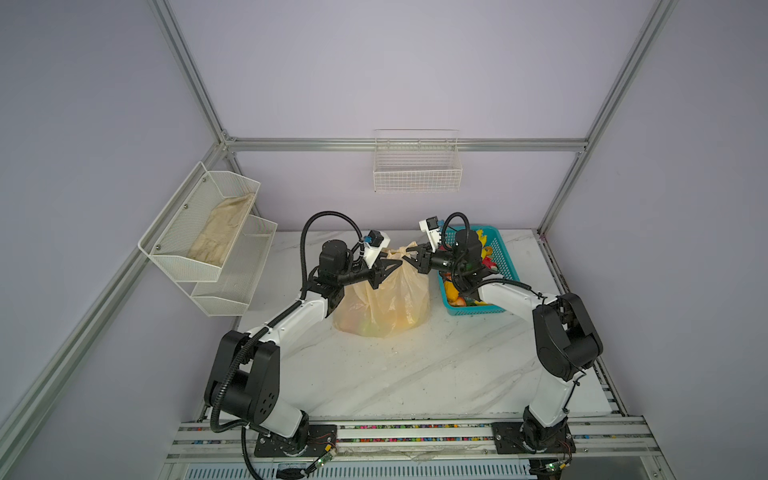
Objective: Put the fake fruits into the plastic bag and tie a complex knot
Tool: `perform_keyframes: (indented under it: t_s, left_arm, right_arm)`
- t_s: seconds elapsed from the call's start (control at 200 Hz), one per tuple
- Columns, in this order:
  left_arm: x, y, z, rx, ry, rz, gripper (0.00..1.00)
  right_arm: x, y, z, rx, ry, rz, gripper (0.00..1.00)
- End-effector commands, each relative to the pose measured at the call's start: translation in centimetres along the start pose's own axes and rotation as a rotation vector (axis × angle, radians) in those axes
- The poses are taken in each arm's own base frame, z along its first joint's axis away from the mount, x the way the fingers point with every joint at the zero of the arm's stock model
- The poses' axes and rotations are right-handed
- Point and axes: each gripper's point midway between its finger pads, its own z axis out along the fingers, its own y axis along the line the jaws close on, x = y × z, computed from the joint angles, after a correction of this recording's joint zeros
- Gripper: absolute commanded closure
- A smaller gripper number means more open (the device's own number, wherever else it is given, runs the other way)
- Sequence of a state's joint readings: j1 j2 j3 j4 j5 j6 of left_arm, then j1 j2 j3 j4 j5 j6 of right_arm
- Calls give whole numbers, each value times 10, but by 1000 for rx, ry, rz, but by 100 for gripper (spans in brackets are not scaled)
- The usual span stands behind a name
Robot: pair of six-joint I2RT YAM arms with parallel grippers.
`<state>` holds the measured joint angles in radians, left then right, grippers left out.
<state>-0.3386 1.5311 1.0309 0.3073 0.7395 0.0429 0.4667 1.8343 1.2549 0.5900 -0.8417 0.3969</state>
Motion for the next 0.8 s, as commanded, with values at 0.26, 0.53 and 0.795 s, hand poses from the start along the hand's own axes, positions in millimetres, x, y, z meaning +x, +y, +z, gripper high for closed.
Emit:
perform_keyframes:
  t_s: [0.26, 0.53, 0.795]
  left_arm:
    - [21, 4, 1, -65, 16, 27, 81]
    - [36, 10, 5, -80, 50, -20, 99]
    - [52, 14, 10, -88, 77, -39, 99]
  right_arm:
    - [-1, -1, 7, -20, 27, -78, 100]
    - [-2, 2, 5, -28, 24, -120, 97]
    - [-1, 3, 1, -33, 26, -167, 92]
